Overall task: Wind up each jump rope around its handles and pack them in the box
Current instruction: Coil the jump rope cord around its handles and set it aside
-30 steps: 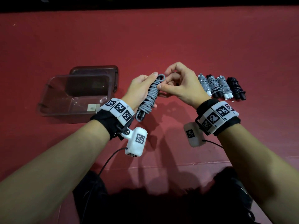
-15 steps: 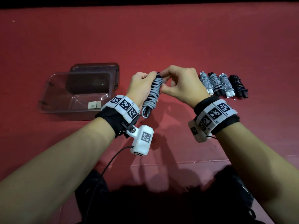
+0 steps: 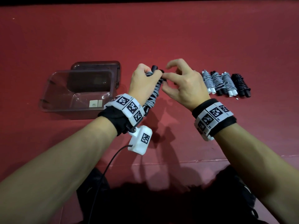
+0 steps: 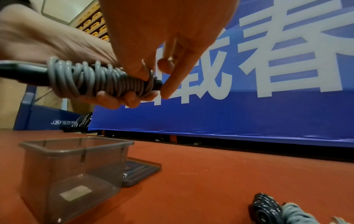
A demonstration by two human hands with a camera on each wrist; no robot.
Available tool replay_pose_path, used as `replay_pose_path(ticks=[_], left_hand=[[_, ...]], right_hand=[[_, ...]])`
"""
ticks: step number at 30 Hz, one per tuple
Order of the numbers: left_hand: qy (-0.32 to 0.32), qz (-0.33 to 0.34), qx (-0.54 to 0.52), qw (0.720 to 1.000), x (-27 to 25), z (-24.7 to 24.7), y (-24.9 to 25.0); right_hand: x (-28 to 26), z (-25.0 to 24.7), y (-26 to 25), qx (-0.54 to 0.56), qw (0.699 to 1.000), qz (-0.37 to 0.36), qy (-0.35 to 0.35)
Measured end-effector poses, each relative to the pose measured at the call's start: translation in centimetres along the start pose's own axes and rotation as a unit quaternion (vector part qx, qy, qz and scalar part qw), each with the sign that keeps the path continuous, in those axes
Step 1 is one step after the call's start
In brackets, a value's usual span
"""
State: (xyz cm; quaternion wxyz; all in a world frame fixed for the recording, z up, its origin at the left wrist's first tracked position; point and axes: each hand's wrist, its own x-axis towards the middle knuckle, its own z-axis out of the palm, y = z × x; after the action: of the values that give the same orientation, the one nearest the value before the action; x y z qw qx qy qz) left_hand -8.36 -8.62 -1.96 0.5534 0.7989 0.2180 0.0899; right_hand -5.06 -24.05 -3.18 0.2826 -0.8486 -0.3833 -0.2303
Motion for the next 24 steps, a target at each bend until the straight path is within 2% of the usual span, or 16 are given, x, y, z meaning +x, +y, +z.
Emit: replay_pose_path(ticks=[2,5,11,13,14,16,18,20,22,24], left_hand=[[-0.007,0.005,0.008,1.0,-0.1,0.0,0.0],[-0.017,0.002,-0.007,1.0,-0.4,0.2,0.1],[-0.021,-0.027,-0.041,0.999,-0.9,-0.1,-0.1],[-0.04,-0.051,-0.078,0.995,-1.1,-0.1,0.2],[-0.047,-0.058,-0.1,0.992,-1.1,-0.1,0.4],[-0.035,-0.053,-0.113,0.992,-1.1,-0.2,0.7],[-0.008,-0.031,-0.103,0.994,-0.8,-0.4,1.0],[0.005,0.026,-0.072,0.997,-0.7,-0.7,1.1],[0.003,0.097,-0.031,0.995,-0.8,-1.0,1.0],[-0.004,0.143,-0.008,0.99,-1.1,-1.0,0.7]], right_hand=[[-0.2,0.2,0.2,0.025,0.999,0.009,0.022],[-0.1,0.0,0.1,0.1,0.992,0.077,0.029],[-0.3,-0.9,-0.6,0.208,0.966,0.151,-0.033],[-0.2,-0.6,-0.8,0.222,0.959,0.166,-0.056],[-0.1,-0.3,-1.0,0.249,0.947,0.195,-0.059],[0.1,0.3,-1.8,0.355,0.884,0.301,-0.05],[0.3,0.6,-2.7,0.451,0.796,0.401,-0.045],[0.6,0.6,-3.0,0.502,0.727,0.464,-0.066],[0.9,0.3,-3.0,0.542,0.676,0.494,-0.074],[1.1,0.1,-2.7,0.565,0.645,0.51,-0.061]])
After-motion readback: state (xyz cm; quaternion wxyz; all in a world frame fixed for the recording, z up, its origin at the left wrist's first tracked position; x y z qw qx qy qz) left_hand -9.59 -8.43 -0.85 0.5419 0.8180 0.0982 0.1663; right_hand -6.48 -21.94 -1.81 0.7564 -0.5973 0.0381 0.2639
